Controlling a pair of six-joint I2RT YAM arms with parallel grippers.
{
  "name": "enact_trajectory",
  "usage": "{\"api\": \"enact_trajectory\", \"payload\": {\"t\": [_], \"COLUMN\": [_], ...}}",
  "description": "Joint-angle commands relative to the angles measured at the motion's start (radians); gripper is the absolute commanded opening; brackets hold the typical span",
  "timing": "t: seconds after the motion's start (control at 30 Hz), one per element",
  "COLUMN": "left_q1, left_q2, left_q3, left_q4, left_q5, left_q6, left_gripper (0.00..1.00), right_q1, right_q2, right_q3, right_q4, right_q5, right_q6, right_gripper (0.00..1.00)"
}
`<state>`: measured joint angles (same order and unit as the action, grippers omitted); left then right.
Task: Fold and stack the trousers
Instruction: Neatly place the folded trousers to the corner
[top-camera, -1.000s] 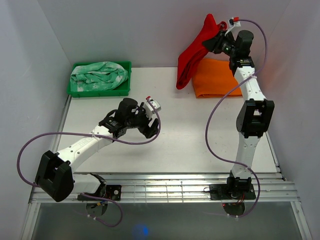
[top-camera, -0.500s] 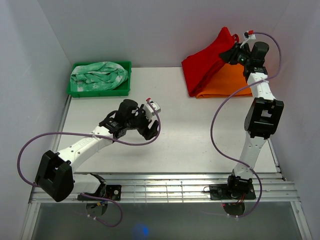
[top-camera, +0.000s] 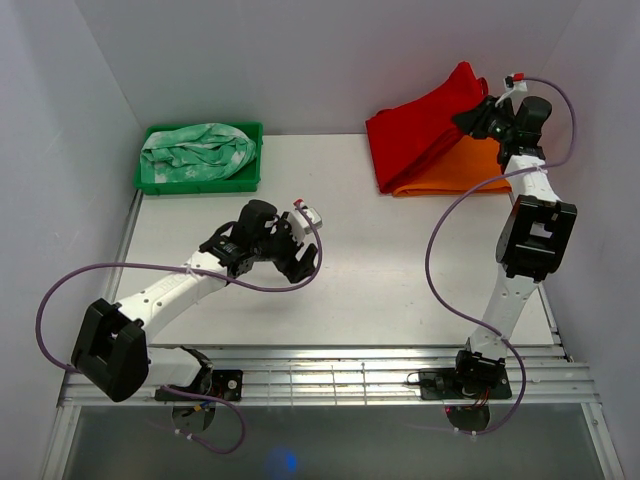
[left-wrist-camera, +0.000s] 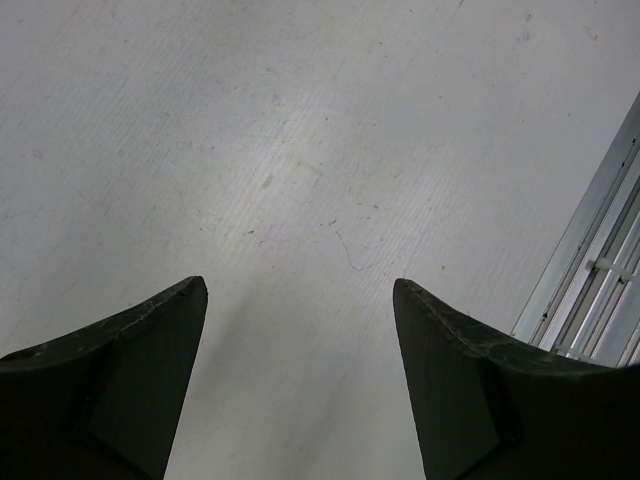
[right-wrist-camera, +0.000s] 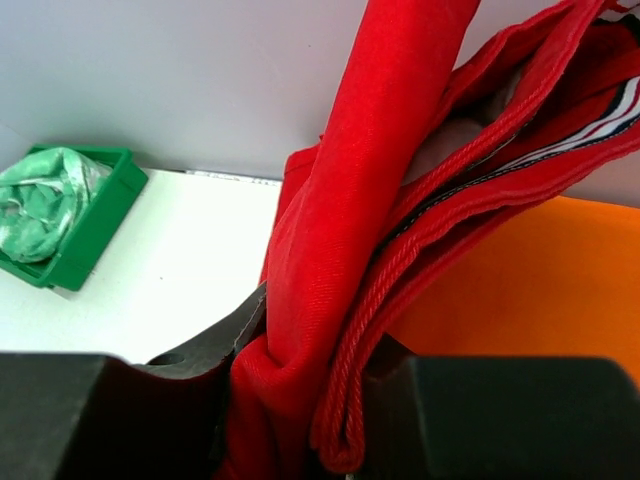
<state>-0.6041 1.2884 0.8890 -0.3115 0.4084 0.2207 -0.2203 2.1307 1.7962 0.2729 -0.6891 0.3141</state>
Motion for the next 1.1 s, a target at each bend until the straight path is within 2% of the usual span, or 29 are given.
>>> {"api": "enact_trajectory", "payload": {"t": [0.0, 0.23, 0.4, 0.63, 0.77, 0.9, 1.07], "left_q1": [0.006, 0.006, 0.006, 0.006, 0.006, 0.006, 0.006], "left_q2": [-0.003, 0.006, 0.005, 0.011, 0.008, 0.012, 0.031], "left_q3": [0.031, 0.051, 0.053, 0.053, 0.053, 0.05, 0.057], "left_q4": [-0.026, -0.041, -0.049, -0.055, -0.07, -0.072, -0.066], "left_q5": [0.024, 0.024, 0.027, 0.023, 0.017, 0.024, 0.03], "left_q6": [0.011, 0.016, 0.016, 0.02, 0.029, 0.025, 0.017], "left_gripper": [0.86, 0.86, 0.86, 0.86, 0.86, 0.86, 0.86], "right_q1": [-0.034, -0.051, -0.071, -0.09, -0.111, -0.142, -0.148], "right_q2": [-0.1, -0.115, -0.104, -0.13, -0.121, -0.075, -0.045], "right_q3": [0.124, 0.103, 0.091, -0.099, -0.184, -0.169, -0.164], "right_q4": [0.244, 0.295, 0.282, 0.282, 0.264, 0.219, 0.166], "right_q5": [0.03, 0.023, 0.019, 0.029, 0.088, 0.138, 0.209], "right_q6": [0.049, 0.114, 0.086, 0.014, -0.039, -0.043, -0.135], "right_gripper": [0.08, 0.08, 0.08, 0.08, 0.08, 0.08, 0.08]}}
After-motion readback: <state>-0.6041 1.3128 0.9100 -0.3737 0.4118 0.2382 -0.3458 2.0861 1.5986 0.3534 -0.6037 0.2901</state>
